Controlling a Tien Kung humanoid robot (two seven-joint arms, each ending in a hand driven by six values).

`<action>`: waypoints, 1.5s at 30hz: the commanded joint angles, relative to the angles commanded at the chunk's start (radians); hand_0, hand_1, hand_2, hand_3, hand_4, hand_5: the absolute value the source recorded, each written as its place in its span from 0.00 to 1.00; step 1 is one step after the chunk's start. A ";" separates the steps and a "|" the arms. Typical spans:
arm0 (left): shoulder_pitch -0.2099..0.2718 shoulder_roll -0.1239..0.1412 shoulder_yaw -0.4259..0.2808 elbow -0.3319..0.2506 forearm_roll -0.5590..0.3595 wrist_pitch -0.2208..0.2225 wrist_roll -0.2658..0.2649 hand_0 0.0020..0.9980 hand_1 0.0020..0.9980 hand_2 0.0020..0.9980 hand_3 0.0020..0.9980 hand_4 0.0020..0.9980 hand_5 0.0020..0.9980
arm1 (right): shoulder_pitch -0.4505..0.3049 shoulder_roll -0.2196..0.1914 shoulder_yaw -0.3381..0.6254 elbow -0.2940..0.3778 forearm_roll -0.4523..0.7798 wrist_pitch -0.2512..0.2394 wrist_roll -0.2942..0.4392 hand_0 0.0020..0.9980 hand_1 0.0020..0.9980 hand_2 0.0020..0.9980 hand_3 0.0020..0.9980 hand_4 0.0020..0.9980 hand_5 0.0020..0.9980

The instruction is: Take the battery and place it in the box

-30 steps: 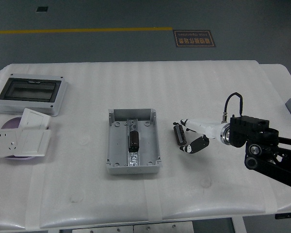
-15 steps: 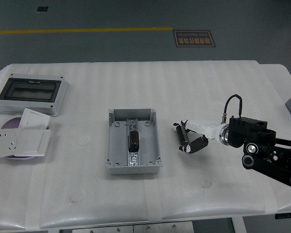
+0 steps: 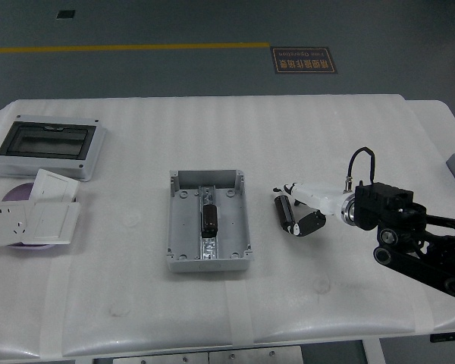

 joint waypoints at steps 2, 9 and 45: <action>0.000 -0.001 0.001 0.000 -0.001 0.000 0.000 0.65 0.58 0.49 0.55 0.41 0.00 | 0.000 0.001 -0.008 0.003 -0.007 -0.006 0.001 0.87 0.76 0.86 0.99 0.70 0.27; 0.000 -0.002 0.001 0.000 -0.002 0.002 -0.001 0.65 0.58 0.49 0.56 0.42 0.00 | 0.001 0.003 -0.025 0.006 -0.033 -0.026 0.005 0.79 0.64 0.57 0.79 0.37 0.01; 0.010 -0.006 -0.028 0.000 0.031 -0.009 0.008 0.65 0.58 0.49 0.56 0.42 0.00 | -0.164 0.144 0.230 0.132 0.250 -0.254 0.210 0.75 0.66 0.67 0.72 0.50 0.09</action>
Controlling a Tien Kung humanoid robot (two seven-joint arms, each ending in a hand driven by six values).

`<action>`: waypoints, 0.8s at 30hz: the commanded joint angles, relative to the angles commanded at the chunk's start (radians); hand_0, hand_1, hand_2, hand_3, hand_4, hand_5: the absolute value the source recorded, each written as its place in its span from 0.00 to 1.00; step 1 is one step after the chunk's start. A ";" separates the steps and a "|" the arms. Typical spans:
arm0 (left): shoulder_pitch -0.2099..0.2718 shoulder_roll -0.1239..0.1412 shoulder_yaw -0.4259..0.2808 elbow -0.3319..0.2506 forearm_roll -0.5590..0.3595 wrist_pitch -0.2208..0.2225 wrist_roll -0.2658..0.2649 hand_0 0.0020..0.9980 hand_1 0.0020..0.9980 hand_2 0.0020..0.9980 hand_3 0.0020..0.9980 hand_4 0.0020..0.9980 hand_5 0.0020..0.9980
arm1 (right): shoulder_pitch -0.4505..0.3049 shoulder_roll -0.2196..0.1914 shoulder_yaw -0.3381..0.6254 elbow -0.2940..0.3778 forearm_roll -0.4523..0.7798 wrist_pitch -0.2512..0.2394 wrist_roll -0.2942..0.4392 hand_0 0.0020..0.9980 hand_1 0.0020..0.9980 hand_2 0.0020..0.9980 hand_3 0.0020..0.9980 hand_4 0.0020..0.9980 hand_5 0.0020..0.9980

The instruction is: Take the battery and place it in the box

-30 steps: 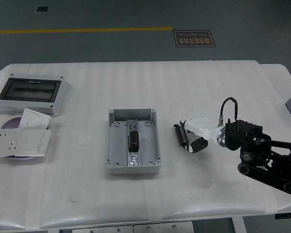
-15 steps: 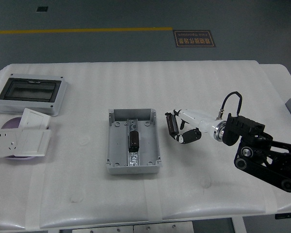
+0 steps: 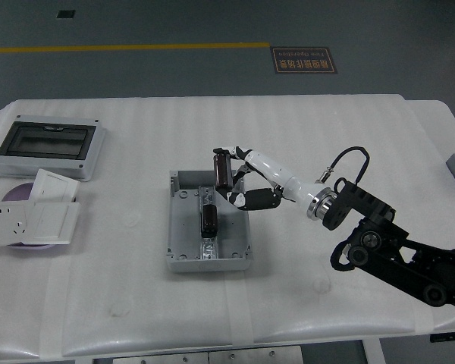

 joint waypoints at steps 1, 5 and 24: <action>0.000 0.000 0.001 0.000 -0.002 0.000 0.000 0.65 0.58 0.49 0.56 0.42 0.00 | 0.000 0.004 -0.009 -0.002 -0.007 0.000 -0.005 0.75 0.66 0.67 0.72 0.50 0.09; 0.001 -0.002 0.004 0.000 -0.008 0.001 0.000 0.65 0.58 0.49 0.56 0.42 0.00 | 0.001 0.023 -0.034 -0.009 -0.071 0.002 -0.034 0.75 0.66 0.67 0.72 0.50 0.09; 0.002 -0.003 0.008 0.000 -0.014 -0.003 0.002 0.65 0.58 0.48 0.55 0.43 0.00 | 0.014 0.064 -0.069 -0.020 -0.147 0.044 -0.100 1.00 1.00 1.00 1.00 0.75 0.23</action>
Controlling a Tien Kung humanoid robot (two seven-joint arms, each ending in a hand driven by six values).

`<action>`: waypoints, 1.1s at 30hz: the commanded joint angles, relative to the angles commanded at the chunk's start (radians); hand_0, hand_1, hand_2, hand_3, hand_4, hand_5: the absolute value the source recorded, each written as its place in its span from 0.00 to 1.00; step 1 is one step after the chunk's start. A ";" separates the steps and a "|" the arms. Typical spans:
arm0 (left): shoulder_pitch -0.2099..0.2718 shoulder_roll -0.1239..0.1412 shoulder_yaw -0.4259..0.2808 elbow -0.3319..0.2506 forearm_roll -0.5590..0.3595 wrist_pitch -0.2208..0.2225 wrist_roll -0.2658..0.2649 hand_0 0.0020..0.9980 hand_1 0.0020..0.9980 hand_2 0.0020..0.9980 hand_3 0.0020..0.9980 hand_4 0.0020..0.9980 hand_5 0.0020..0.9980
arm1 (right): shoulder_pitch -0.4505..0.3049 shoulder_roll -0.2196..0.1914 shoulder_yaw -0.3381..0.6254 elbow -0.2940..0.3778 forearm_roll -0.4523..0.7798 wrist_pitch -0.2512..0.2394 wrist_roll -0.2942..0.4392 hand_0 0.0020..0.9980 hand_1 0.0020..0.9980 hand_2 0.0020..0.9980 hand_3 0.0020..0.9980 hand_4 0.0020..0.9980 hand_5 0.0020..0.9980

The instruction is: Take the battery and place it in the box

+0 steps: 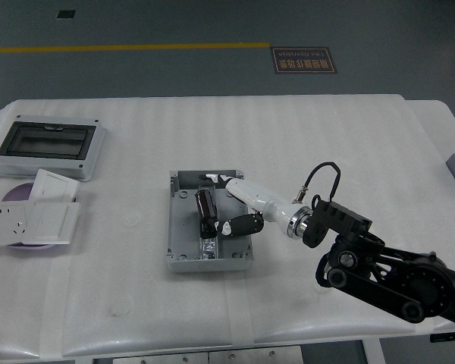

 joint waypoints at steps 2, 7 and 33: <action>0.000 0.000 0.001 0.000 -0.002 -0.001 0.000 0.65 0.58 0.48 0.55 0.43 0.00 | 0.000 0.001 -0.001 -0.002 0.002 0.002 -0.001 1.00 1.00 1.00 1.00 0.75 0.23; 0.000 0.000 0.001 0.000 -0.001 -0.001 0.000 0.65 0.58 0.45 0.55 0.44 0.00 | -0.006 -0.003 0.015 0.003 0.000 0.002 0.000 1.00 1.00 1.00 1.00 0.74 0.23; -0.017 0.020 0.001 0.000 0.003 0.002 -0.003 0.65 0.58 0.45 0.55 0.45 0.00 | -0.239 -0.144 0.550 0.011 0.064 -0.069 0.082 1.00 1.00 1.00 1.00 0.77 0.28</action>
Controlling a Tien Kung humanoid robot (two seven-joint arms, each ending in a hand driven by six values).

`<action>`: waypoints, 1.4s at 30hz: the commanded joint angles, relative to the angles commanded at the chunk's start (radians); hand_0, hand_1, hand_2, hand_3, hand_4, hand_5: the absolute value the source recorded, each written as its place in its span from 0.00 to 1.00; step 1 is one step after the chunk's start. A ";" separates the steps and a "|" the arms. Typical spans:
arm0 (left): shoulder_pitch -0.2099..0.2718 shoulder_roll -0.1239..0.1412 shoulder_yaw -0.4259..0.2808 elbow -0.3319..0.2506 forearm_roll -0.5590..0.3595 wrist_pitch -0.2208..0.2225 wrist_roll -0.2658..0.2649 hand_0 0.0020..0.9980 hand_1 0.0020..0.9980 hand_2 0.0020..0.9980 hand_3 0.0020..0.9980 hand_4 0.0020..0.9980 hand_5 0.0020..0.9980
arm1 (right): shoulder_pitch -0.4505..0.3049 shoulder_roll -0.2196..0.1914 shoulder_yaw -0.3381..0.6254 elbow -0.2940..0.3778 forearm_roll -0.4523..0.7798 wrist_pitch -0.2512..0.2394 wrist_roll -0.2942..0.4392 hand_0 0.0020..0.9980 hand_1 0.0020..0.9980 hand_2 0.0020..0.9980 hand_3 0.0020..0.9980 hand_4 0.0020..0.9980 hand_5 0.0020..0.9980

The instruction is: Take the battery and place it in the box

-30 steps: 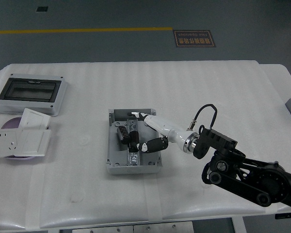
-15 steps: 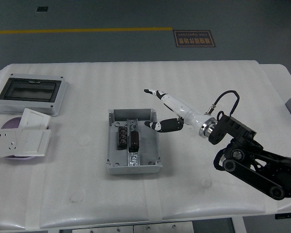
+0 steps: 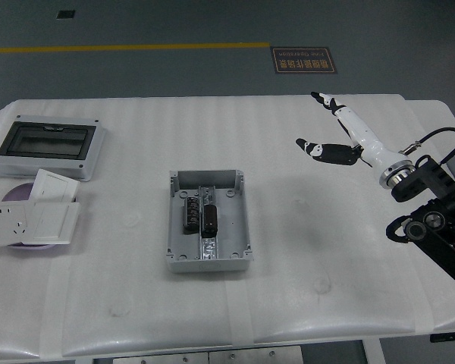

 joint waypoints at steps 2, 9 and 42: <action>-0.005 0.004 -0.002 0.000 0.003 0.000 0.000 0.65 0.58 0.45 0.55 0.45 0.00 | -0.035 0.011 0.051 -0.007 0.047 -0.011 0.031 1.00 1.00 1.00 1.00 0.77 0.28; -0.011 0.012 0.000 0.000 0.007 -0.001 -0.002 0.65 0.58 0.44 0.55 0.47 0.00 | -0.098 0.039 0.201 -0.019 0.093 -0.055 0.069 1.00 0.99 0.97 1.00 0.77 0.29; -0.011 0.030 -0.002 0.000 -0.332 0.085 0.033 0.65 0.61 0.55 0.58 0.49 0.06 | -0.192 0.069 0.404 -0.043 0.348 -0.110 0.201 1.00 0.95 0.93 0.96 0.78 0.30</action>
